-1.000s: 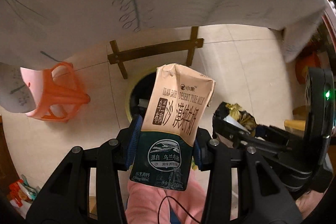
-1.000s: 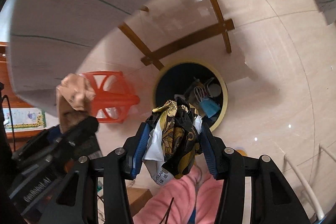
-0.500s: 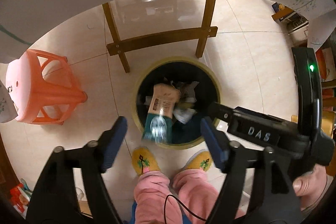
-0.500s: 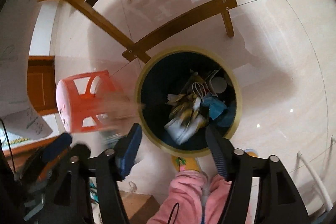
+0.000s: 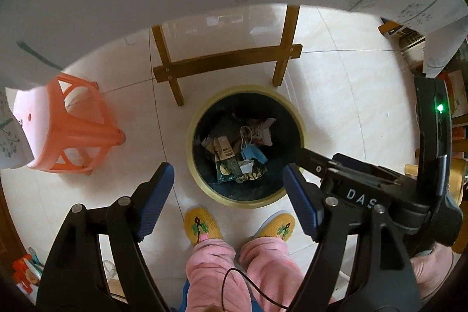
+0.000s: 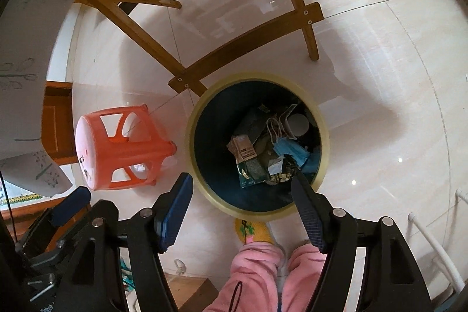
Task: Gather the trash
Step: 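Move both tools back up over the table toward the chocolate box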
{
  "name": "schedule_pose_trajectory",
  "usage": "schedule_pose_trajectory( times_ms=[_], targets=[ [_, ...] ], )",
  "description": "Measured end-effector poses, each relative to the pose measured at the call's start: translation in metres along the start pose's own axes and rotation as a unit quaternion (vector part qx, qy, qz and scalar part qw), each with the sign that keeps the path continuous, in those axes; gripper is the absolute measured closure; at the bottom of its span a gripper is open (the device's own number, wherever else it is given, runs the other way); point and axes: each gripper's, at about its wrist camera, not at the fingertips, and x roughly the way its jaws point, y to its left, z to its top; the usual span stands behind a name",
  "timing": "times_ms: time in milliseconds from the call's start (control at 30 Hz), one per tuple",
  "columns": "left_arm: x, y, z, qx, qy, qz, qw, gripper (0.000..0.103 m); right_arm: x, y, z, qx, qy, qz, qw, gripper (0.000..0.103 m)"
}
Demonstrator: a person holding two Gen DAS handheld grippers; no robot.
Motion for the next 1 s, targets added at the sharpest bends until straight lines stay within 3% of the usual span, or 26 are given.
schedule_pose_trajectory(
  times_ms=[467,1000],
  targets=[
    [-0.082,-0.024,0.008,0.003,-0.025,0.01,0.9996,0.028,-0.079,0.015,-0.004,-0.006,-0.025,0.001,1.0,0.032],
    [-0.251,-0.055,0.002,0.014,-0.083,0.008,0.9964,0.028,-0.239,0.051,-0.032,-0.044,-0.052,0.02,0.997,0.032]
  ],
)
